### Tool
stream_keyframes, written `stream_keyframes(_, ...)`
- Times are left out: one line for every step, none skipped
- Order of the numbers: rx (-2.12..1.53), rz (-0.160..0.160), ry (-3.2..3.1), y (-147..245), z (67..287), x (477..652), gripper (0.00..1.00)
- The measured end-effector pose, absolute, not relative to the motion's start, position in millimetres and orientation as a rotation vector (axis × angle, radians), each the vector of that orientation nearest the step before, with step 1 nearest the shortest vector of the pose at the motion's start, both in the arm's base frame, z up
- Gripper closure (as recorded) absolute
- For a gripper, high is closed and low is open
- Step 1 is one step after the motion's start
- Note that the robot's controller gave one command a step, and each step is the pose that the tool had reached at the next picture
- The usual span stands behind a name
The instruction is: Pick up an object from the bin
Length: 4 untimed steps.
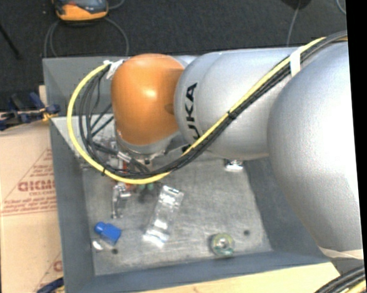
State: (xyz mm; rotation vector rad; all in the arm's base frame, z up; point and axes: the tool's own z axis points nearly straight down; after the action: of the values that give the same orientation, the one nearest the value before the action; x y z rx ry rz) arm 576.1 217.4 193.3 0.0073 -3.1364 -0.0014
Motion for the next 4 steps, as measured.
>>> stream_keyframes(0.025, -0.008, -3.149, 238.9, 70.8, 517.0, 0.00)
stream_keyframes(-0.270, -0.013, -3.141, 230.3, 73.6, 501.8, 0.00)
stream_keyframes(-0.271, -0.010, -3.135, 231.3, 75.2, 503.7, 0.00)
stream_keyframes(-0.279, -0.009, -3.134, 231.6, 75.9, 504.9, 0.00)
